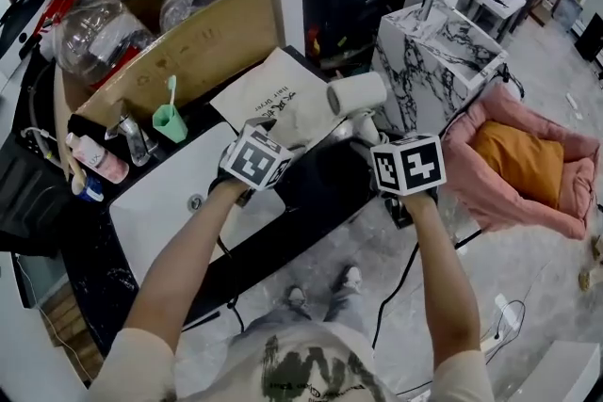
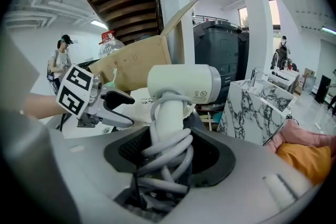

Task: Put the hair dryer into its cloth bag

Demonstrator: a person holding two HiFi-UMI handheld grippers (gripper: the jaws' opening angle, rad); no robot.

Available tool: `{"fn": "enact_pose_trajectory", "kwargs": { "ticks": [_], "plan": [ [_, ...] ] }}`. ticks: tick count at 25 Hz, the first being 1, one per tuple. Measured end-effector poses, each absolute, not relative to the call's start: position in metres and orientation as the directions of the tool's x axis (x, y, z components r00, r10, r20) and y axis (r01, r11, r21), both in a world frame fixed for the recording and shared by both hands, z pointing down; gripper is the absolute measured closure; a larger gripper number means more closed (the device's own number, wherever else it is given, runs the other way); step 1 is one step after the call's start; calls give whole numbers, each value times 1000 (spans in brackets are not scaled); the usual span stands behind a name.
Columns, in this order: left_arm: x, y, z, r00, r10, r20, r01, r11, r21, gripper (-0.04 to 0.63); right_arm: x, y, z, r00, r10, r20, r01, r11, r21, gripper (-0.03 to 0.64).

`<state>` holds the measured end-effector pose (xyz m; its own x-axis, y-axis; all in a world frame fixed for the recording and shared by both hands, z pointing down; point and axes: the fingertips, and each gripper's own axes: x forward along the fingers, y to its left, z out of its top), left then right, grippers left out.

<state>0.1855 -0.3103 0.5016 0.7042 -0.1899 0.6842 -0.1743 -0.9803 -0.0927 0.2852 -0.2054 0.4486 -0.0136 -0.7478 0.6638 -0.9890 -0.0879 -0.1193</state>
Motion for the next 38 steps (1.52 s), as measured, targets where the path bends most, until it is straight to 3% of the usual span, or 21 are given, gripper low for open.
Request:
{"fn": "enact_pose_trajectory", "kwargs": {
  "ticks": [9, 16, 38],
  "plan": [
    [183, -304, 525, 655, -173, 735, -140, -984, -108, 359, 276, -191, 458, -19, -757, 653, -983, -105, -151, 380],
    [182, -310, 520, 670, -242, 702, -151, -970, -190, 557, 275, -184, 461, -8, -749, 663, -983, -118, -144, 380],
    [191, -352, 425, 797, -408, 446, -394, -910, -128, 572, 258, -181, 460, -111, -723, 682, -987, 2, -158, 380]
  ]
}}
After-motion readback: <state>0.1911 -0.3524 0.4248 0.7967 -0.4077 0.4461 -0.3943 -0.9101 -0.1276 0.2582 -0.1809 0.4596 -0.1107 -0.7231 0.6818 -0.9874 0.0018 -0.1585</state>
